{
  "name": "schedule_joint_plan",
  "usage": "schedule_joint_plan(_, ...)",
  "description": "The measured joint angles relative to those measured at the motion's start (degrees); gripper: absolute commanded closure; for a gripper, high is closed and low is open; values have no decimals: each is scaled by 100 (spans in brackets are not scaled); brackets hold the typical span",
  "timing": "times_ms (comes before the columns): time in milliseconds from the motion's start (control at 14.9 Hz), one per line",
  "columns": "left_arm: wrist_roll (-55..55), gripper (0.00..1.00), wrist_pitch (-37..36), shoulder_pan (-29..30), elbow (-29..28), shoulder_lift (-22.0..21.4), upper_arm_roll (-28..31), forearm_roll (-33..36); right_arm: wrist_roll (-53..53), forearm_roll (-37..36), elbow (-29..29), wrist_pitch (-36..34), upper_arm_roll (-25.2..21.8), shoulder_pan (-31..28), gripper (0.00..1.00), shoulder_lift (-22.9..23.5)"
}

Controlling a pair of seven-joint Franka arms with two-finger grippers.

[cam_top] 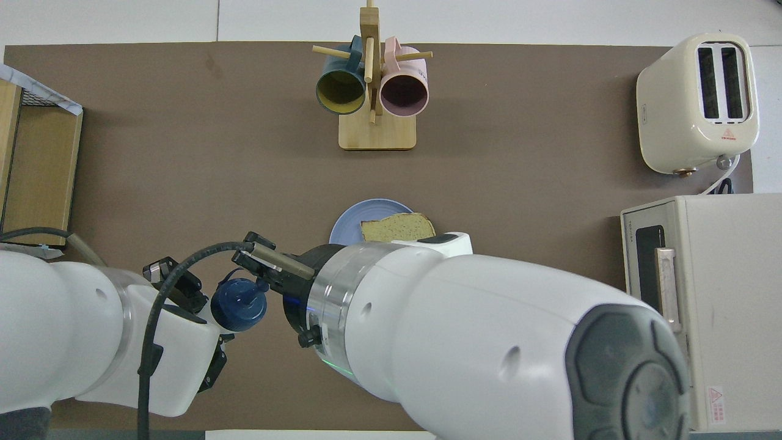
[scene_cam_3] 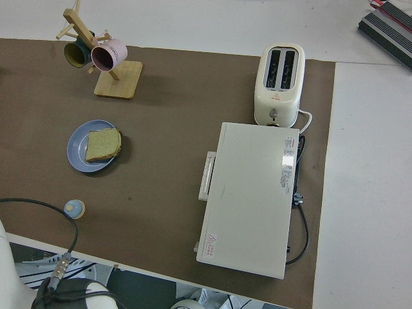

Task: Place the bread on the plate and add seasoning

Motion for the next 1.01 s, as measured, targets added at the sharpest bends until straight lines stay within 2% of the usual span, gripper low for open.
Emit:
schedule_joint_plan(404, 0, 92, -18, -6, -50, 2, -26, 0, -1271, -470, -22, -2, 112, 13, 100, -55)
schedule_joint_plan(807, 1, 92, -41, -7, -56, 2, -35, 0, -1540, -581, -27, -2, 148, 12, 100, -75)
schedule_joint_plan(1009, 0, 92, -26, -6, -50, 2, -31, 0, -999, -564, -29, 26, 138, 8, 100, -69)
